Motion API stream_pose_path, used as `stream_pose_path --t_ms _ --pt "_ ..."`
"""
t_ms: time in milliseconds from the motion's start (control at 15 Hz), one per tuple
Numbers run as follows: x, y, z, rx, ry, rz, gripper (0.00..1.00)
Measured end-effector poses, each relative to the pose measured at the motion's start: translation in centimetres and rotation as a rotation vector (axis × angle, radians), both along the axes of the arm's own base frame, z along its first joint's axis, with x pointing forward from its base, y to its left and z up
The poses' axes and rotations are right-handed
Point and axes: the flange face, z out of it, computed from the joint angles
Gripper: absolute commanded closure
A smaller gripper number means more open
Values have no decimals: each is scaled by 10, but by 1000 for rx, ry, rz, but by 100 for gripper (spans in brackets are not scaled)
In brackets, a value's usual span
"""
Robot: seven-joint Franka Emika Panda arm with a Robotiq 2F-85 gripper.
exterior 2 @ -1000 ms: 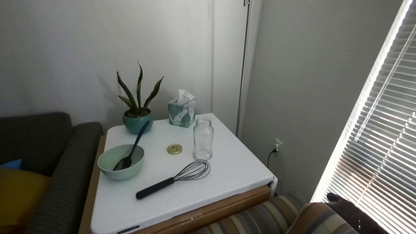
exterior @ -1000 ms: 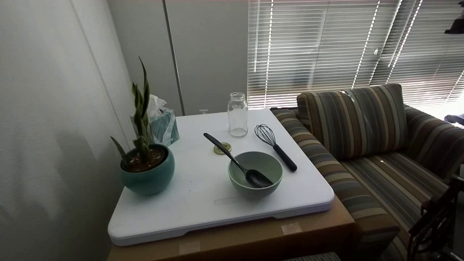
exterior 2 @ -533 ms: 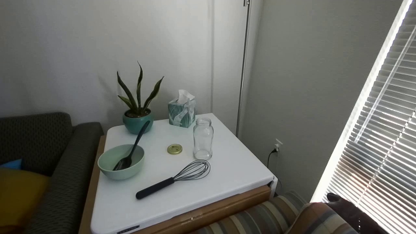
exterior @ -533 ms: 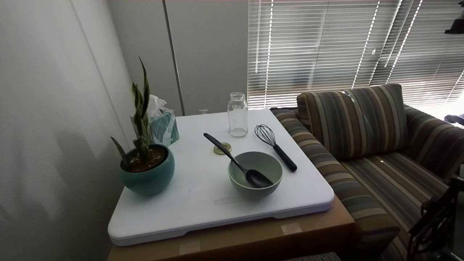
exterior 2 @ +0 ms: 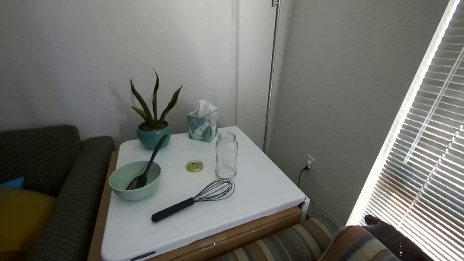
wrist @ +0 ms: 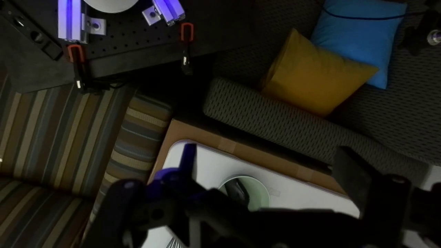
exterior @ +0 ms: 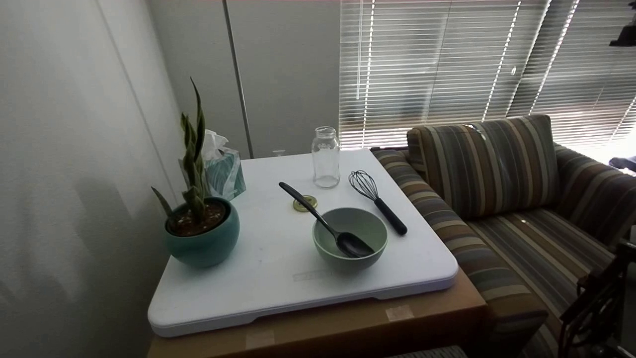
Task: Pick the lid on the table and put it on the bottle
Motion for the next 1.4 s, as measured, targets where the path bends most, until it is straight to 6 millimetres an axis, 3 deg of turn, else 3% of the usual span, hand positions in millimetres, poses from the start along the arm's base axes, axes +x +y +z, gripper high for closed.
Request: stream_pose_path --t_ms 267,400,867,1400 --pt "13 11 -17 -79 -105 -135 0" --pt "25 7 -28 -122 -164 -220 0" --pt "84 -51 -69 -128 -190 -407 0" --pt "75 -36 -65 -110 -201 -368 0"
